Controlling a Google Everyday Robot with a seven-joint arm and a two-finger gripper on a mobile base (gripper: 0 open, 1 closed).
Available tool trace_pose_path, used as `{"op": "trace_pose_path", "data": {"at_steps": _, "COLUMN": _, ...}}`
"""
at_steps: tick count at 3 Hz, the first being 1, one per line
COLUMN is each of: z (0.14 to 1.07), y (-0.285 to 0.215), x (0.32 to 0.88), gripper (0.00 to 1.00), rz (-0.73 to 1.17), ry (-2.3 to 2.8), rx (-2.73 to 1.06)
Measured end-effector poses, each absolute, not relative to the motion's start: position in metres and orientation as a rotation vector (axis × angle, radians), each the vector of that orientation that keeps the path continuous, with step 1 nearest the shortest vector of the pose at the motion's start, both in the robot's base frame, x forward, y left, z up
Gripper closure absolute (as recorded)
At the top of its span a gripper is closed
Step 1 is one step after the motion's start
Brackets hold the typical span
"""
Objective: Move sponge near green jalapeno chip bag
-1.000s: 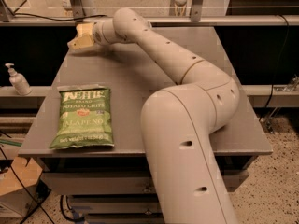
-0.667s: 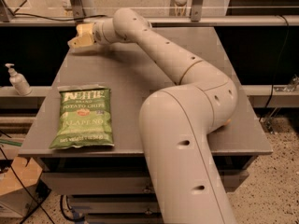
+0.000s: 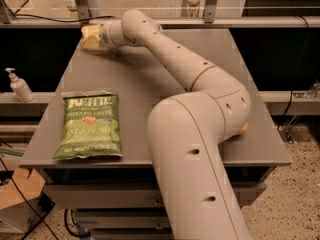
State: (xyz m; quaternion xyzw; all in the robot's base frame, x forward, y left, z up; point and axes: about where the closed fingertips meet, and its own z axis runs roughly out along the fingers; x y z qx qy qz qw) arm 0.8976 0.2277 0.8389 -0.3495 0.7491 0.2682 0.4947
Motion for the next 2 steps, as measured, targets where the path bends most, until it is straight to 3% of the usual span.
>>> {"op": "trace_pose_path", "data": {"at_steps": 2, "z": 0.8346, "y": 0.2186, "x": 0.8991, "gripper": 0.87, "rz": 0.651, "ry": 1.824, "rx": -0.793}}
